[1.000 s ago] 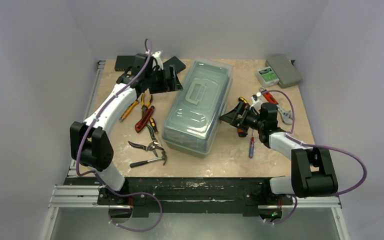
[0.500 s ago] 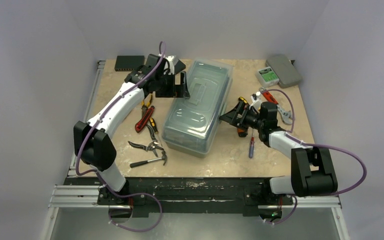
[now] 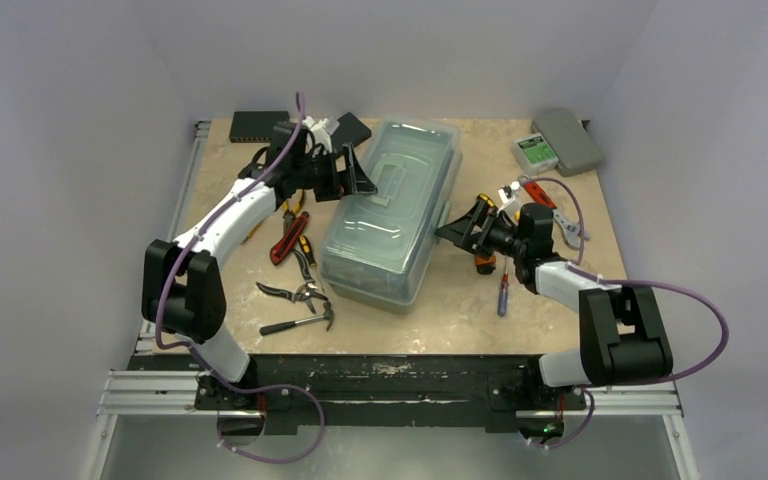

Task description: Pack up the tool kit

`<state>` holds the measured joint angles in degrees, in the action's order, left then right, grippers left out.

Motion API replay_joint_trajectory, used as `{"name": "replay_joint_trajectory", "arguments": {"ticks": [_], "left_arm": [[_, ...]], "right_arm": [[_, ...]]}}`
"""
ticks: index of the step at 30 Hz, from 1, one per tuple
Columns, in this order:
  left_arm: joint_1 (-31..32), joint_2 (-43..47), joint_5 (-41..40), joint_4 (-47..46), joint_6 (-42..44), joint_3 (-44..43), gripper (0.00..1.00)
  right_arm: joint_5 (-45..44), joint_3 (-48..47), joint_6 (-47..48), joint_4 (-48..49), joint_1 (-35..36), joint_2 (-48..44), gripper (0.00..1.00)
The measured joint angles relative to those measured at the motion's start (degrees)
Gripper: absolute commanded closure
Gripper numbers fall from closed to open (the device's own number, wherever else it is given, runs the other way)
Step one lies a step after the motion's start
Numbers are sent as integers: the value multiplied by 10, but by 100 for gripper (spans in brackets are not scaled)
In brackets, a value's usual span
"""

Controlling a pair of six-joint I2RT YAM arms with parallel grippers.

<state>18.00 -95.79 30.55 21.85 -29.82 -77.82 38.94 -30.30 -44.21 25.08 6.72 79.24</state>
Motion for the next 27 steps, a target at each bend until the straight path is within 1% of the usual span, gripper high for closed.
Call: {"name": "replay_joint_trajectory", "arguments": {"ticks": [2, 6, 14, 22, 27], "left_arm": [[-8, 1, 16, -18, -4, 12, 44], [-20, 2, 40, -50, -10, 29, 46], [-29, 1, 56, -71, -11, 38, 47], [-52, -7, 88, -74, -11, 38, 47], [-61, -11, 102, -75, -11, 38, 47]], "right_arm": [[14, 3, -18, 31, 0, 15, 1], [29, 4, -39, 63, 0, 31, 1], [33, 3, -55, 73, 0, 31, 1], [41, 4, -86, 109, 0, 33, 1], [44, 4, -113, 137, 0, 51, 1]]}}
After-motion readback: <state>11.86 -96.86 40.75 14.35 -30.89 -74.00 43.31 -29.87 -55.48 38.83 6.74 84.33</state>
